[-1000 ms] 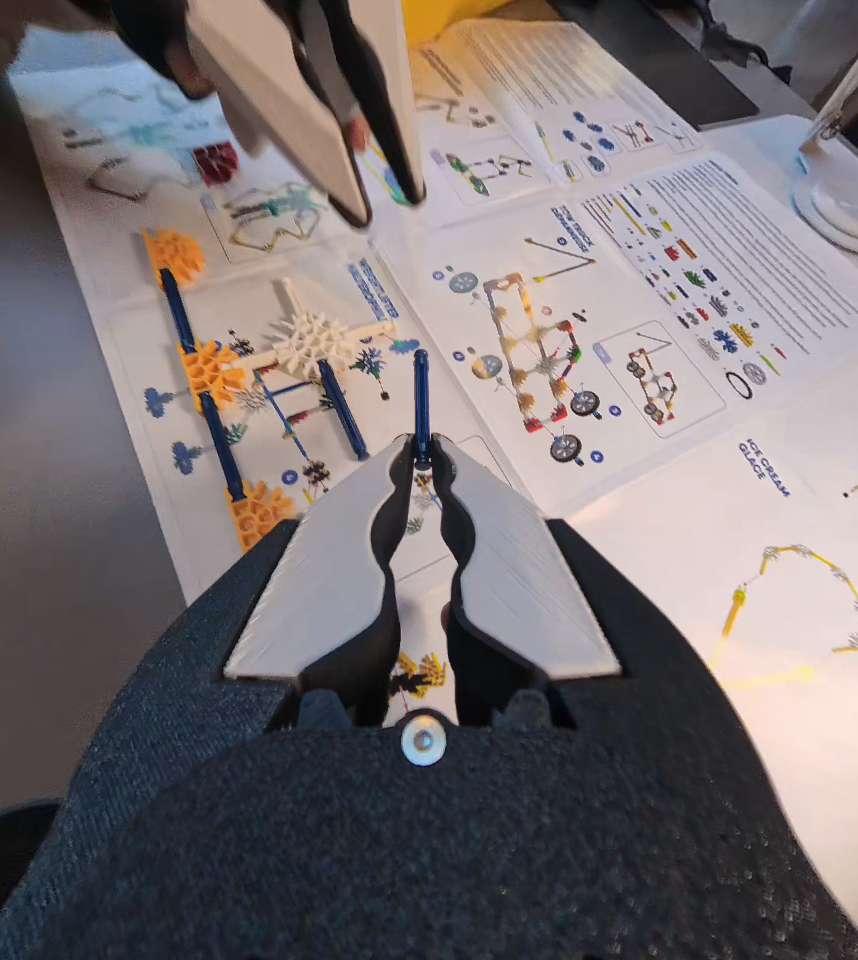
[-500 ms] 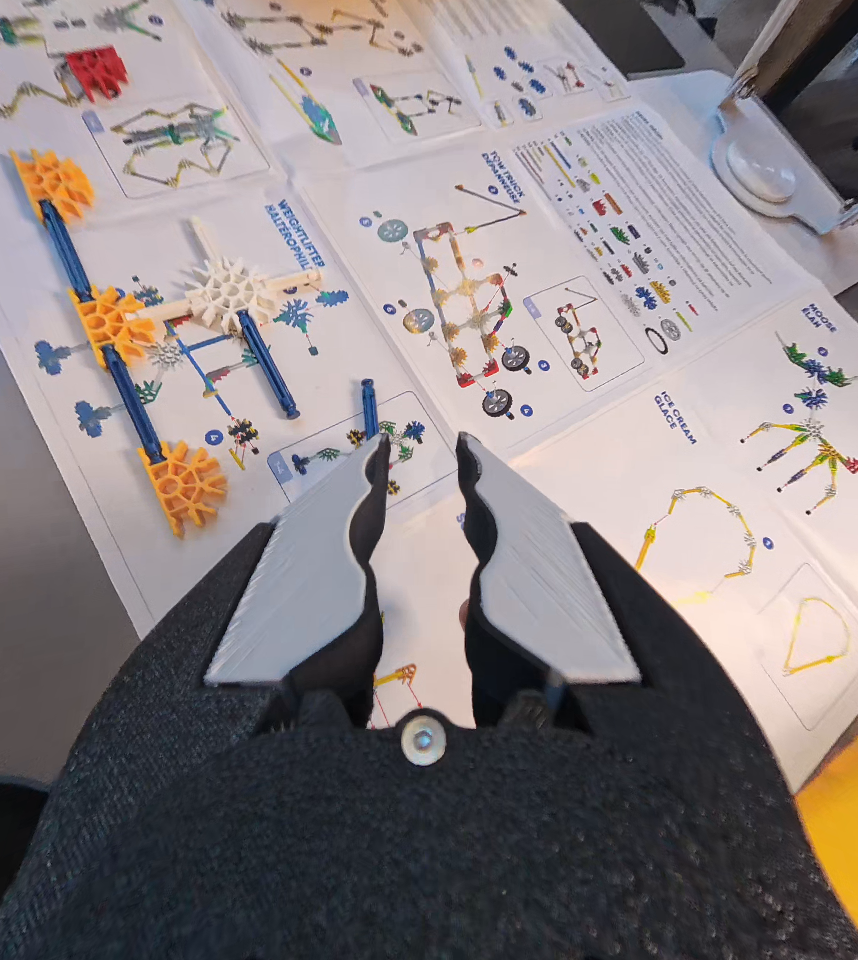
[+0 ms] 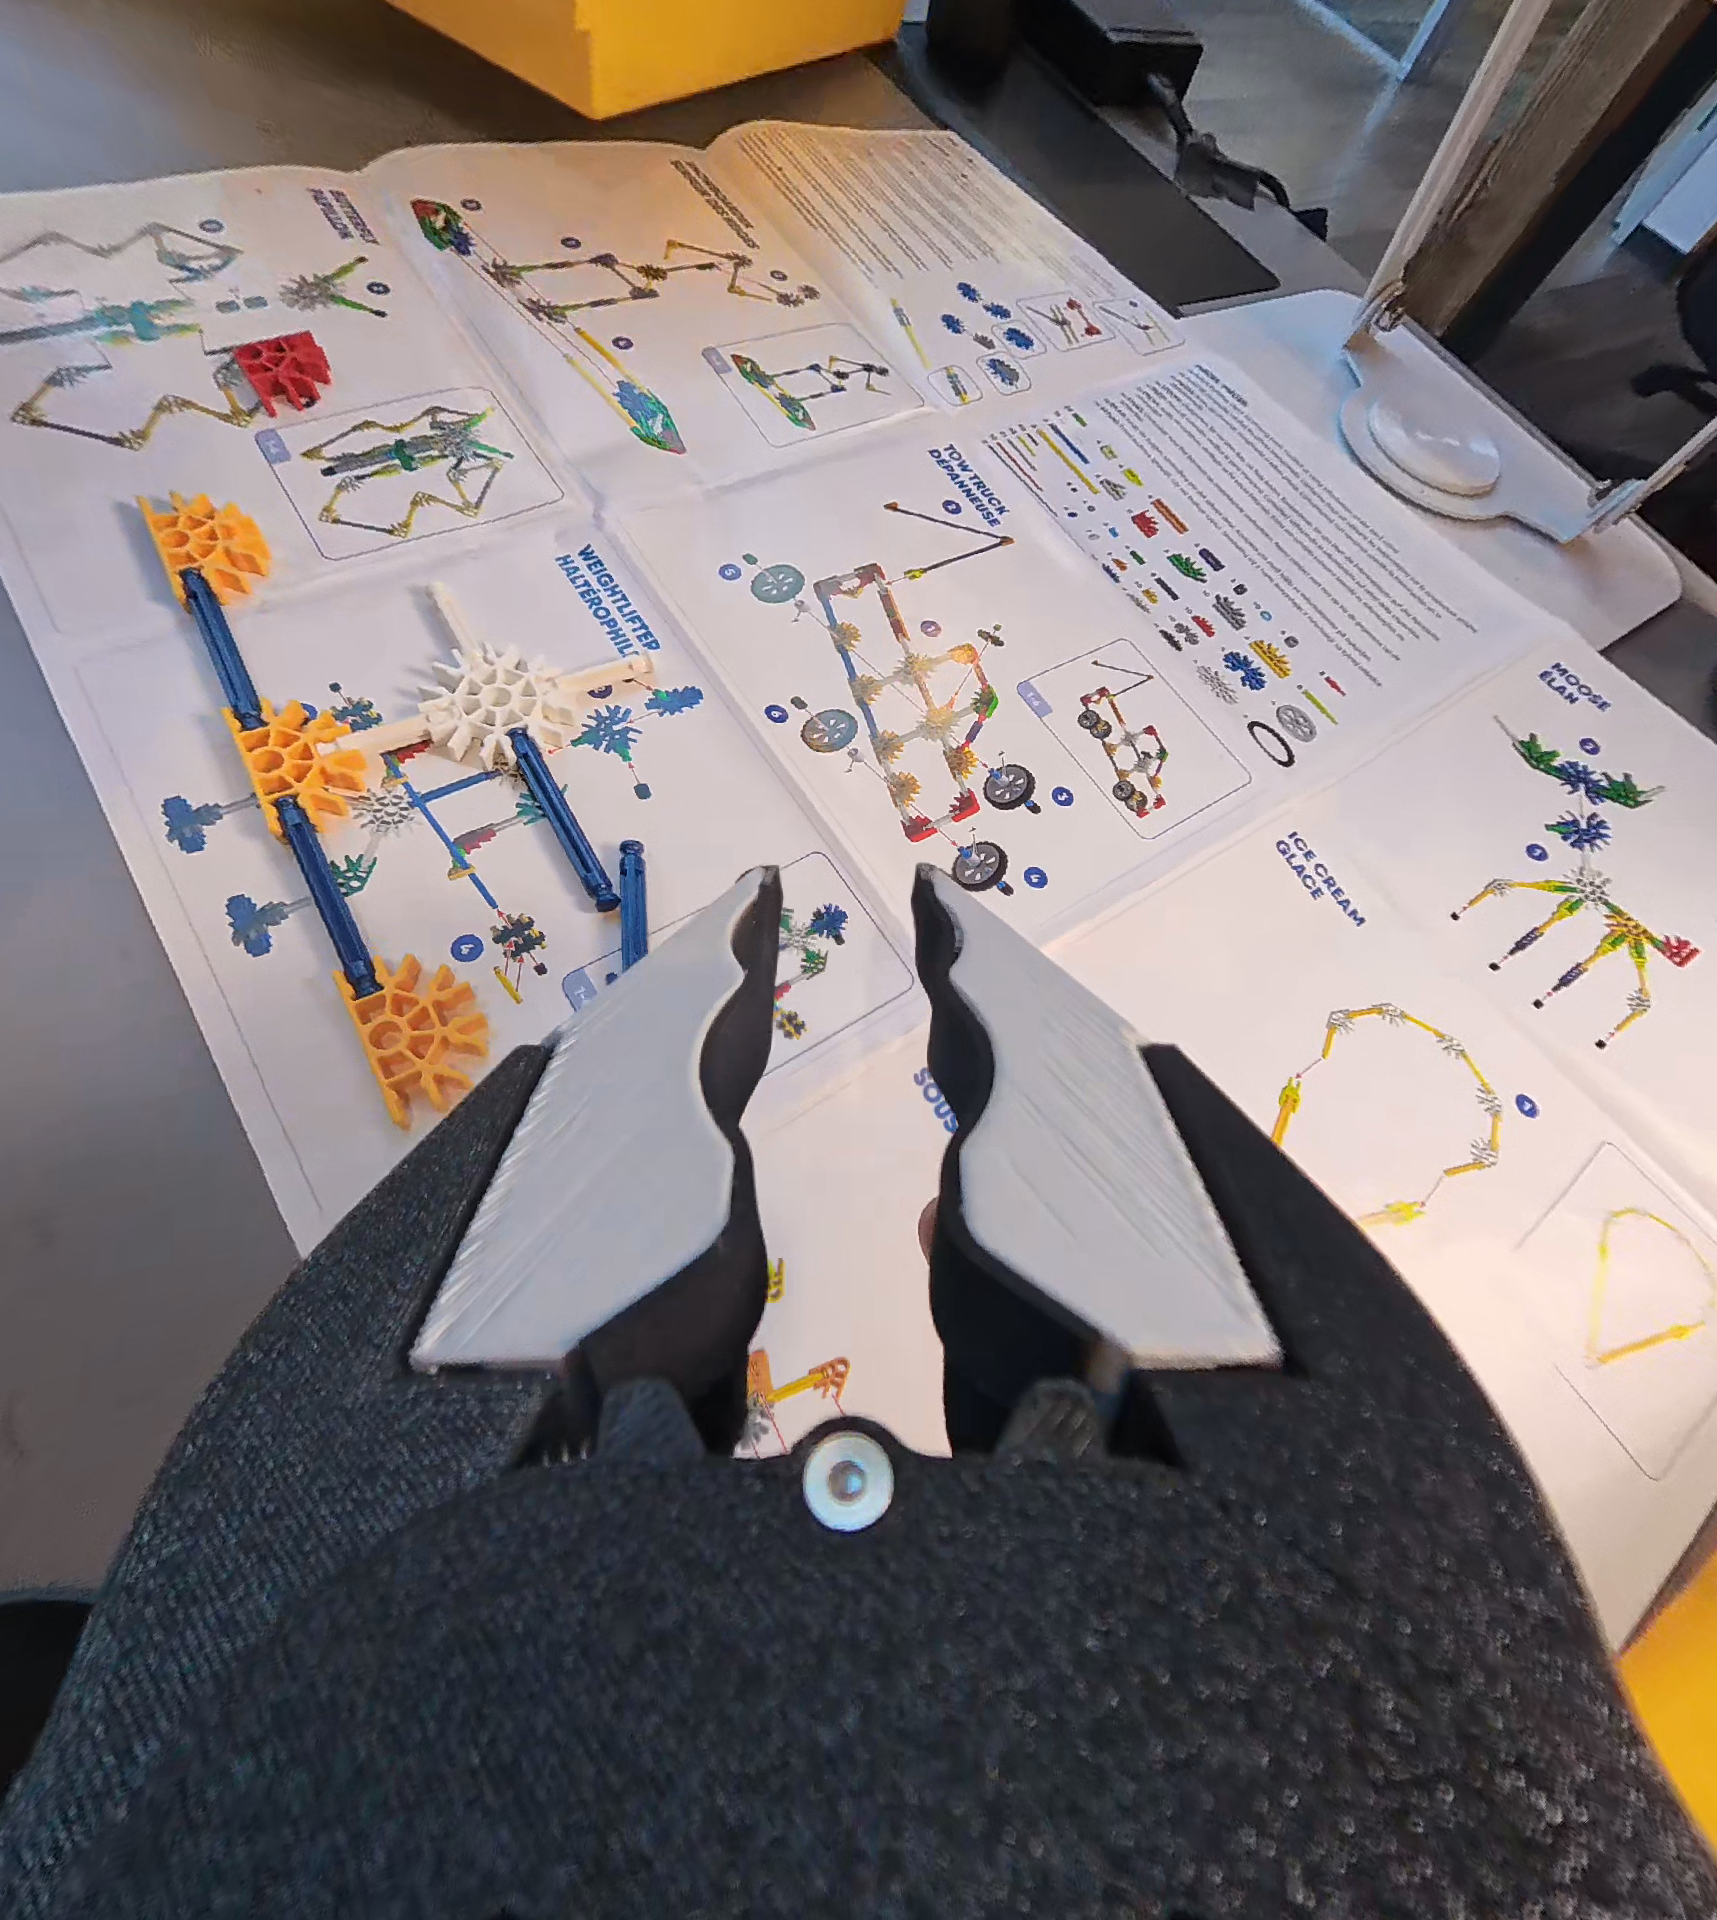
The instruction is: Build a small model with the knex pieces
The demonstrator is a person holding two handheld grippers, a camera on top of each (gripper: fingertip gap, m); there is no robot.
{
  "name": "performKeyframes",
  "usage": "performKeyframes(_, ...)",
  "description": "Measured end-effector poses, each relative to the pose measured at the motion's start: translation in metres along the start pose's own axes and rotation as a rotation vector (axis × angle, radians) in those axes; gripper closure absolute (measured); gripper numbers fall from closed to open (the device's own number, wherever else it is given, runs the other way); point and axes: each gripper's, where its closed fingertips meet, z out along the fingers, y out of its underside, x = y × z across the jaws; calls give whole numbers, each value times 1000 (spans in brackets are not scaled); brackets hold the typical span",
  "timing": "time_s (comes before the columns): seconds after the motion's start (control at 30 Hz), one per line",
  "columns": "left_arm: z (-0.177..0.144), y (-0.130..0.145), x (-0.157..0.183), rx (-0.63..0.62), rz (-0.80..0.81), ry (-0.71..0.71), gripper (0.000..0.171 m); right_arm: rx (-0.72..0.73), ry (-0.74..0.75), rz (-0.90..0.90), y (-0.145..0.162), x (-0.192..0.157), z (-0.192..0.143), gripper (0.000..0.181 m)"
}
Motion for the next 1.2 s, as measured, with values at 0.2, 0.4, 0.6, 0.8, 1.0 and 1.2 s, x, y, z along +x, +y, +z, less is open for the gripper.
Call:
performKeyframes(0.2, 12, -3, 28, 54, 25, 67, 154, 4, 12, 8, 2, 2, -2, 156)
performKeyframes(0.4, -19, -5, 10, 199, -41, 53, 148, 7, 1, 14, 2, 0, -1, 156)
performKeyframes(0.6, -48, 17, -88, 162, -213, -139, 143, 19, -6, 33, 2, 0, 1, 156)
performKeyframes(0.8, 11, 19, -75, -95, -44, 54, 130, 33, 7, 38, 0, 2, 1, 156)
performKeyframes(1.0, 52, 32, -76, -303, 74, 86, 148, 50, 24, 53, 0, 8, 0, 157)
performKeyframes(1.2, 40, 22, -122, -237, 18, -108, 163, 66, 36, 66, 0, 12, -1, 156)
